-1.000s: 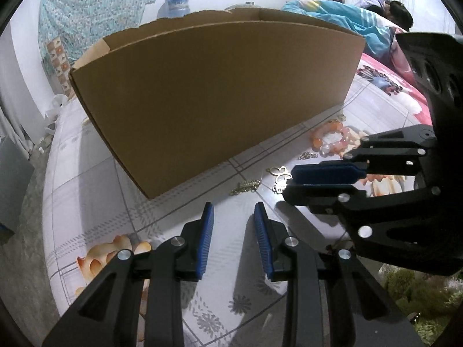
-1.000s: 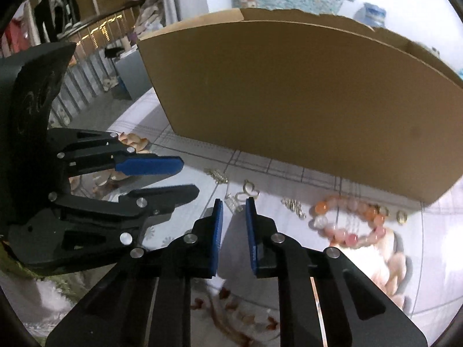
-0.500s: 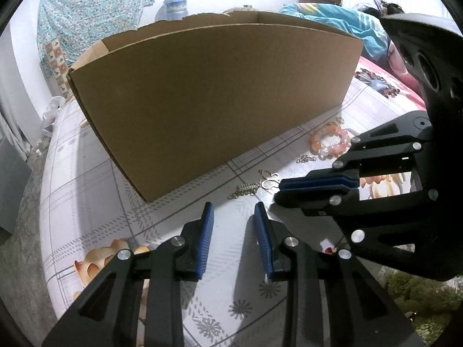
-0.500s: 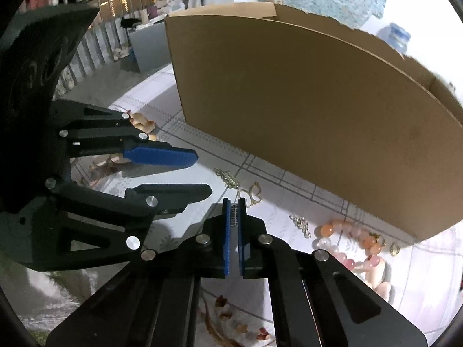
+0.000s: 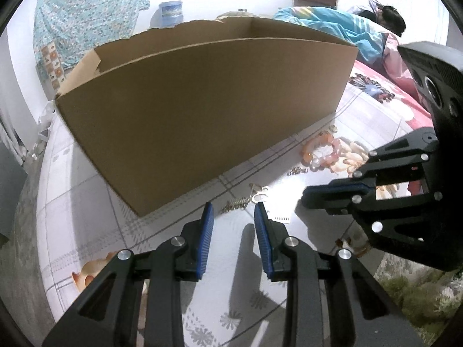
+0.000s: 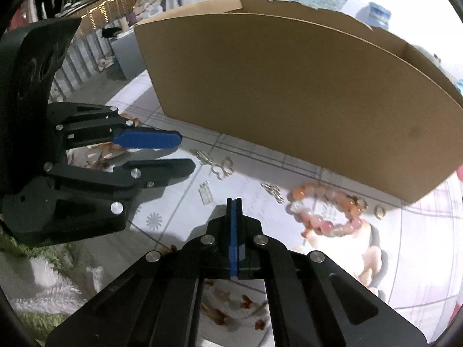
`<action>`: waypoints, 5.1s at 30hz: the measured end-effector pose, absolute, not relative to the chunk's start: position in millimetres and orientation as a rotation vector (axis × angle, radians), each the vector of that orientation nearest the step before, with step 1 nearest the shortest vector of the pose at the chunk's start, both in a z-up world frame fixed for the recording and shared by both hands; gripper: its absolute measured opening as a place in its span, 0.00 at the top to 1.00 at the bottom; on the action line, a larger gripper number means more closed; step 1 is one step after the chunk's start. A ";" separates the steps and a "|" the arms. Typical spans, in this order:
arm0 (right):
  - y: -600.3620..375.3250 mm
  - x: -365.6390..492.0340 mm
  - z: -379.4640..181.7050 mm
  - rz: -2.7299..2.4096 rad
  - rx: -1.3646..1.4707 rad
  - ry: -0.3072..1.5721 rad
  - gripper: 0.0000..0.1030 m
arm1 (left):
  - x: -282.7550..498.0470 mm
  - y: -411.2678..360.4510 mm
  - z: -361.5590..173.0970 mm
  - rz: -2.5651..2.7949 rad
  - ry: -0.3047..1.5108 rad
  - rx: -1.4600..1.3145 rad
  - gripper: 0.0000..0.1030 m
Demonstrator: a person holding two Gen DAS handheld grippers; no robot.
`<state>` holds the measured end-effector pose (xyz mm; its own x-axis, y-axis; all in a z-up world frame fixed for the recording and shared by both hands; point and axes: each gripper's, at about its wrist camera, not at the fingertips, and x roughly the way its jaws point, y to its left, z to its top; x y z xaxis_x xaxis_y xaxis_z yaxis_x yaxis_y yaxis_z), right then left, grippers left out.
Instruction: Organize jewelry
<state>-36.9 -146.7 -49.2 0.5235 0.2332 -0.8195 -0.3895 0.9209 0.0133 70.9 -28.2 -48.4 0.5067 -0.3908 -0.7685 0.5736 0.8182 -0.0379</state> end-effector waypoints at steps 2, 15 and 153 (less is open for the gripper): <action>-159.2 -41.9 -47.0 0.374 -0.160 0.950 1.00 | 75.0 -32.3 -49.3 -0.586 0.863 0.241 0.73; -163.4 -43.6 -44.8 0.377 -0.141 0.938 1.00 | 85.8 -45.6 -52.9 -0.586 0.911 0.271 0.83; -112.4 -45.4 -44.4 0.273 -0.182 0.916 0.88 | 56.3 20.0 -32.5 -0.542 0.844 0.068 1.00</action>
<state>-45.4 -112.4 -44.4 0.5785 0.1546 -0.8009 -0.3088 0.9503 -0.0396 56.3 20.0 -32.5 0.5379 -0.4287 -0.7259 0.4812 0.8631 -0.1531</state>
